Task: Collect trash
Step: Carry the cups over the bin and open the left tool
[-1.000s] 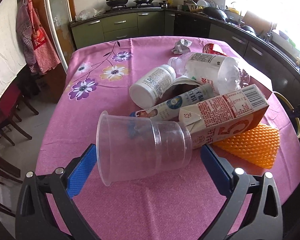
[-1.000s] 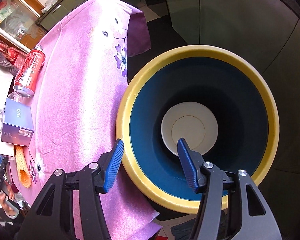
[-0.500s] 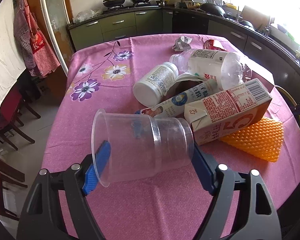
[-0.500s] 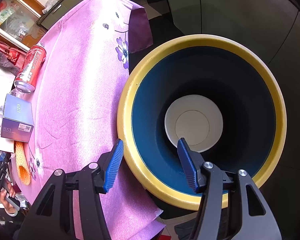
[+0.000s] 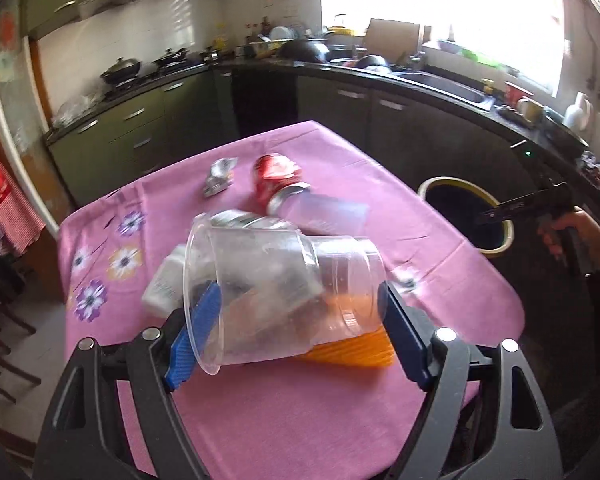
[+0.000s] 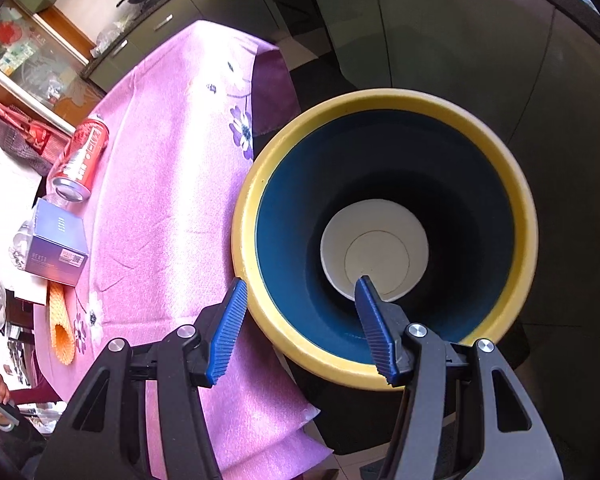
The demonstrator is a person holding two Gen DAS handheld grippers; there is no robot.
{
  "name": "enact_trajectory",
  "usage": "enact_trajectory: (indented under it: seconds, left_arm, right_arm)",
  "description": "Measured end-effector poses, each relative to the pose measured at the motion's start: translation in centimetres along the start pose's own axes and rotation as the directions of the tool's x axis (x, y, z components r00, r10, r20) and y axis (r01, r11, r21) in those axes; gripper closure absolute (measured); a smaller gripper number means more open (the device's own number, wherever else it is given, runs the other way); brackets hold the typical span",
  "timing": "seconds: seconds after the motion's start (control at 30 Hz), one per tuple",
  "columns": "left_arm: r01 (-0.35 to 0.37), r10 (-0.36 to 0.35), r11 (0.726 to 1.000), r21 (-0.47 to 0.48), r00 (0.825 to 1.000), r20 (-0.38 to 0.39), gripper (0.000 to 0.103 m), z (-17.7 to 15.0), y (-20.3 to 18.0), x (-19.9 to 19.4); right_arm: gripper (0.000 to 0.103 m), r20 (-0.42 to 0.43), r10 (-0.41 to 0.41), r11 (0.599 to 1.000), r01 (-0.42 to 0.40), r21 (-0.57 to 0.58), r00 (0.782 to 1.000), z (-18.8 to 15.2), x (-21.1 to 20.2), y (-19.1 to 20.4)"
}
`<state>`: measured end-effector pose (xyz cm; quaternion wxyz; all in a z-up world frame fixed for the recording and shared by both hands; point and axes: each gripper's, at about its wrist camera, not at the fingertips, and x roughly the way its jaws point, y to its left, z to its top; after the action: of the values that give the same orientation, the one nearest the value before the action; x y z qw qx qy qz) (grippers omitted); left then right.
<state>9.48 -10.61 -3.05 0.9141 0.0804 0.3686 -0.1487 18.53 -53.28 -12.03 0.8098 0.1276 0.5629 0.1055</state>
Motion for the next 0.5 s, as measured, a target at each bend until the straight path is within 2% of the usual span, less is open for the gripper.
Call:
enact_trajectory:
  seconds: [0.13,0.27,0.37,0.5]
  left_arm:
    - [0.17,-0.171,0.98,0.101,0.985,-0.002,0.027,4.0,-6.2,3.9]
    - [0.324,-0.32,0.933,0.156,0.946,-0.05,0.027,7.9,-12.7,8.7]
    - [0.38,-0.367,0.903,0.202,0.925,-0.1,0.027,10.1,-17.5,12.6]
    - [0.388,-0.358,0.893,0.229,0.92,-0.163,0.027,11.6,-22.5,18.0]
  right_arm:
    - [0.047,0.056,-0.011,1.0,0.01,0.021,0.998,-1.5,-2.6,-2.0]
    - [0.045,0.1,-0.029,0.998,0.023,0.06,0.995,-3.5,-5.0,-4.6]
    - [0.045,0.124,-0.039,0.995,0.027,0.097,0.991,-5.2,-6.4,-6.7]
    - [0.041,0.134,-0.054,0.988,0.034,0.149,0.989,-6.8,-7.5,-9.6]
